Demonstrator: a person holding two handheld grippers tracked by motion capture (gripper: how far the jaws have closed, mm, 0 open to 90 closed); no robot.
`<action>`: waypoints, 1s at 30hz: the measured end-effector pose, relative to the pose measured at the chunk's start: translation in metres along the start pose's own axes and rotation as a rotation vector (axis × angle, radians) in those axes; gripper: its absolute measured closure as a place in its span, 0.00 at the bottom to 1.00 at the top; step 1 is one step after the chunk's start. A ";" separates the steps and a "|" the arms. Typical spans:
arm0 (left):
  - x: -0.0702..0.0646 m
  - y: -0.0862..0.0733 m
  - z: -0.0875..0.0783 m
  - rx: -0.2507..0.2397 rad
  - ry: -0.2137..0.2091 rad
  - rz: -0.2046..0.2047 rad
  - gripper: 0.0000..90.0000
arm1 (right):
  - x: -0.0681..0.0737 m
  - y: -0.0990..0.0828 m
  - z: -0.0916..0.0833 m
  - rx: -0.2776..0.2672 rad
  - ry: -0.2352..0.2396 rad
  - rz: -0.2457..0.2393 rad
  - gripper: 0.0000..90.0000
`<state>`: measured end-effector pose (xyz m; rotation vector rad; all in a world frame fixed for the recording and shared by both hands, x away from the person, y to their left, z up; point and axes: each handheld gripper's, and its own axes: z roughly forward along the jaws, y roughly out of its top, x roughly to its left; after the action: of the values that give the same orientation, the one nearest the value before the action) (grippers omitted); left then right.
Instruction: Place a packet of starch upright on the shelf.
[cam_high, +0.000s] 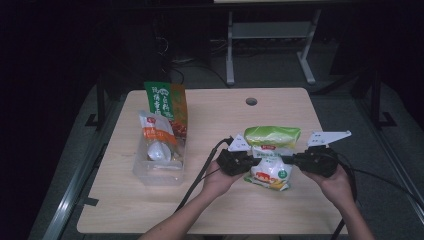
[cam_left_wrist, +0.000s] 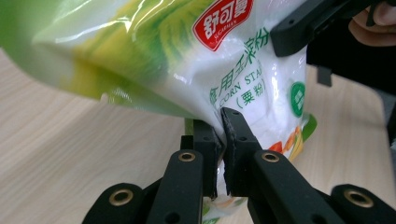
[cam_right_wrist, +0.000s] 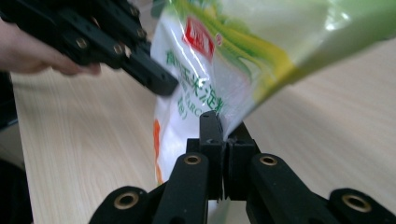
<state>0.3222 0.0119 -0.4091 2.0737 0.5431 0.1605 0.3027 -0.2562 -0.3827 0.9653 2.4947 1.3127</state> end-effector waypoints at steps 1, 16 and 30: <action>-0.002 -0.001 0.001 0.004 0.006 0.010 0.95 | -0.001 -0.003 0.002 0.015 0.001 -0.001 0.97; -0.007 -0.002 0.001 0.014 0.006 0.063 0.95 | -0.014 -0.008 0.014 0.068 0.065 0.055 0.63; -0.006 -0.004 -0.005 0.017 0.006 0.049 0.84 | 0.000 -0.006 0.021 0.106 0.023 0.001 0.93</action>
<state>0.3139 0.0151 -0.4093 2.1043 0.4991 0.1908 0.3088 -0.2442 -0.4001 0.9788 2.6050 1.2095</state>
